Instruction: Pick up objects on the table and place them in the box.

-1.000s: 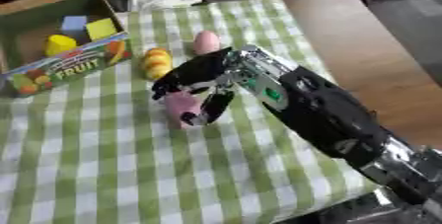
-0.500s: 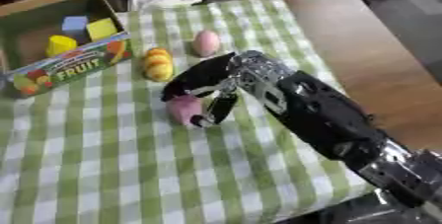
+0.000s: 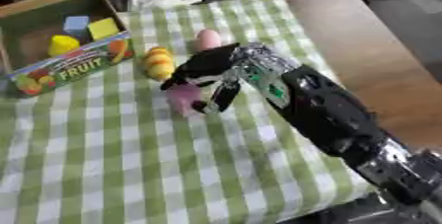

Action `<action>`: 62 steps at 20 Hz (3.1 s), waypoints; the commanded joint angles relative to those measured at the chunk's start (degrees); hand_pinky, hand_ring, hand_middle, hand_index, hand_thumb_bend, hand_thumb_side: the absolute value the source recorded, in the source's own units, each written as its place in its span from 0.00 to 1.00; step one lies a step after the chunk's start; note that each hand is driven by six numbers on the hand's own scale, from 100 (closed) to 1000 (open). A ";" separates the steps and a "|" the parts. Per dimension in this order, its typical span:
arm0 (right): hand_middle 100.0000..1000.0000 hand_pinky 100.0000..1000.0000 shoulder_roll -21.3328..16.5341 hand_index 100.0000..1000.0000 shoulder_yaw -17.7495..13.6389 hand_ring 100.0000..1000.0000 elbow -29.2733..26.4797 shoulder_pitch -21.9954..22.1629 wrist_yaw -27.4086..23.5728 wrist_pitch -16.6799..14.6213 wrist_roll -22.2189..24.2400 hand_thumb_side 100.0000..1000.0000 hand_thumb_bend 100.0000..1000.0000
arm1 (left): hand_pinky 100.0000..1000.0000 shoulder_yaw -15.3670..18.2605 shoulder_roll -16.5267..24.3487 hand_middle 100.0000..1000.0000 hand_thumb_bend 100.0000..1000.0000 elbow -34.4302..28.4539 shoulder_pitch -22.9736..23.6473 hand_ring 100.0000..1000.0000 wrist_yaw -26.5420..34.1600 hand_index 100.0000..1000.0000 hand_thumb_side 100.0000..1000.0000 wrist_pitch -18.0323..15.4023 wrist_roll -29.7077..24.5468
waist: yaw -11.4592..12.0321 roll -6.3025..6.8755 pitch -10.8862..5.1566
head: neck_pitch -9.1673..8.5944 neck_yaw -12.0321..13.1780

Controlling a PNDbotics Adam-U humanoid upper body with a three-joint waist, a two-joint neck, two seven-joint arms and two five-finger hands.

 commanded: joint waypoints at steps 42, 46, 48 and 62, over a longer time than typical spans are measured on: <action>1.00 0.80 6.39 1.00 -5.12 0.85 19.55 -15.66 9.76 27.72 -32.23 0.43 0.00 | 0.57 -3.84 -3.49 0.51 0.00 -1.20 -10.69 0.61 5.57 0.78 0.69 -2.16 -6.11 | 18.04 -4.15 1.57 | -3.55 -15.47; 1.00 0.84 6.45 1.00 -5.26 0.89 19.81 -15.46 13.58 25.92 -27.92 0.03 0.00 | 0.57 -3.79 -3.43 0.51 0.00 -1.20 -10.61 0.61 5.40 0.78 0.69 -2.09 -6.07 | 17.59 -4.03 1.57 | -3.59 -15.44; 1.00 0.87 6.50 1.00 -5.56 0.92 19.81 -15.39 14.95 24.94 -25.20 0.00 0.06 | 0.57 -3.68 -3.40 0.51 0.00 -1.20 -10.58 0.61 5.36 0.78 0.69 -2.12 -5.94 | 17.52 -3.94 1.57 | -3.65 -15.44; 1.00 0.93 2.28 1.00 -7.02 0.97 11.73 -14.08 6.63 21.43 -19.35 0.00 0.02 | 0.57 -2.89 -3.12 0.51 0.00 -1.20 -10.03 0.61 4.62 0.78 0.70 -1.83 -5.35 | 15.43 -3.89 1.75 | -4.12 -15.00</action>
